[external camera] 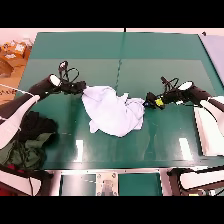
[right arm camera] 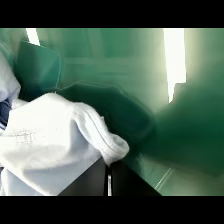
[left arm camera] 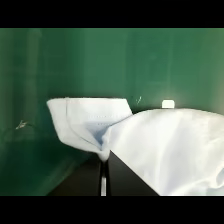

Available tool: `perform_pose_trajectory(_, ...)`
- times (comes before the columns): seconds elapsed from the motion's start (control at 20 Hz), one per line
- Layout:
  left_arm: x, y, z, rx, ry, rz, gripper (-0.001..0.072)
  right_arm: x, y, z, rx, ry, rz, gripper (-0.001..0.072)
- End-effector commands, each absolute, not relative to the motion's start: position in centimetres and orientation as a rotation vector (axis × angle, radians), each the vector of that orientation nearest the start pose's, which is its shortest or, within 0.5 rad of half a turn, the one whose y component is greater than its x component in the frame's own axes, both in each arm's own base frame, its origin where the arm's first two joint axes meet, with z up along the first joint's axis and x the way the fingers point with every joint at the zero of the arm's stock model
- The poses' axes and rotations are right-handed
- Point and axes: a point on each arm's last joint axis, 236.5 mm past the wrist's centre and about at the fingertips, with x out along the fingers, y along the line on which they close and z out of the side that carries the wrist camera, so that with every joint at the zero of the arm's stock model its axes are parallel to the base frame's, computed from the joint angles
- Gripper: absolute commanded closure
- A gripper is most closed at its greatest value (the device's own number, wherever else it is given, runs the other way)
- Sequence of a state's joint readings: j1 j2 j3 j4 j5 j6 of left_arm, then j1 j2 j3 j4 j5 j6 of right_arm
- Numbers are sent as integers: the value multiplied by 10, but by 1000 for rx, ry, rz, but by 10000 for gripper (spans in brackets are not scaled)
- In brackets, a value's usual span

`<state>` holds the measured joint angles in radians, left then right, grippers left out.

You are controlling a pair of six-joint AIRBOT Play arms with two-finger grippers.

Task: Fold the shirts.

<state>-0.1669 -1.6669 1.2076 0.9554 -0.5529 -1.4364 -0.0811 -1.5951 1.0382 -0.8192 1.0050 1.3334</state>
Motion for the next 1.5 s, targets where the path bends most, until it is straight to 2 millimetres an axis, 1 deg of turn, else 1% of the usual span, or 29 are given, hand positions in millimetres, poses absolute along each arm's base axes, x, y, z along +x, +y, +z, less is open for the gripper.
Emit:
perform_pose_trajectory(0.0, 499, -148, -50, -350, 1022, -284, 684, 402, 96, -90, 674, 1375, 301, 702)
perform_pose_trajectory(0.05, 500, -138, -33, -303, 1014, -285, 684, 405, 91, -81, 681, 1370, 310, 702)
perform_pose_trajectory(0.15, 502, -116, 18, -250, 963, -276, 684, 415, 81, -51, 680, 1339, 345, 702)
perform_pose_trajectory(0.25, 502, -96, 88, -225, 857, -274, 684, 428, 72, -7, 652, 1281, 393, 703)
perform_pose_trajectory(0.35, 493, -84, 171, -188, 710, -287, 683, 438, 62, 53, 599, 1196, 442, 703)
perform_pose_trajectory(0.4, 482, -82, 213, -157, 637, -302, 684, 440, 57, 90, 581, 1142, 448, 703)
perform_pose_trajectory(0.45, 466, -82, 253, -126, 569, -318, 683, 441, 53, 126, 556, 1078, 450, 703)
perform_pose_trajectory(0.55, 430, -85, 322, -91, 448, -342, 684, 433, 47, 207, 501, 915, 438, 703)
perform_pose_trajectory(0.6, 408, -86, 356, -73, 381, -351, 683, 424, 45, 250, 474, 820, 427, 702)
perform_pose_trajectory(0.7, 362, -85, 416, -35, 246, -358, 683, 396, 42, 326, 423, 639, 398, 702)
perform_pose_trajectory(0.8, 316, -85, 464, 8, 119, -362, 683, 360, 38, 383, 392, 492, 351, 702)
perform_pose_trajectory(0.85, 296, -84, 482, 18, 66, -358, 683, 343, 36, 403, 379, 432, 325, 702)
perform_pose_trajectory(0.9, 280, -81, 496, 33, 23, -345, 683, 326, 34, 422, 365, 368, 297, 702)
perform_pose_trajectory(1.0, 266, -72, 507, 63, -13, -304, 683, 299, 32, 449, 336, 267, 256, 702)
perform_pose_trajectory(1.05, 267, -65, 506, 79, -8, -274, 683, 290, 32, 454, 324, 245, 242, 702)
perform_pose_trajectory(1.1, 273, -57, 502, 88, 7, -243, 683, 284, 31, 456, 312, 240, 228, 702)
perform_pose_trajectory(1.15, 284, -51, 493, 84, 40, -215, 683, 281, 28, 450, 299, 262, 207, 702)
perform_pose_trajectory(1.2, 298, -47, 482, 78, 77, -198, 683, 282, 22, 439, 290, 300, 181, 701)
perform_pose_trajectory(1.25, 316, -45, 466, 64, 129, -191, 683, 286, 14, 422, 293, 350, 152, 701)
perform_pose_trajectory(1.3, 336, -46, 446, 54, 187, -196, 683, 292, 6, 400, 312, 412, 130, 701)
perform_pose_trajectory(1.35, 358, -50, 421, 39, 253, -212, 683, 300, 1, 375, 343, 473, 123, 701)
perform_pose_trajectory(1.45, 404, -64, 360, -9, 400, -268, 683, 314, -3, 308, 426, 632, 125, 701)
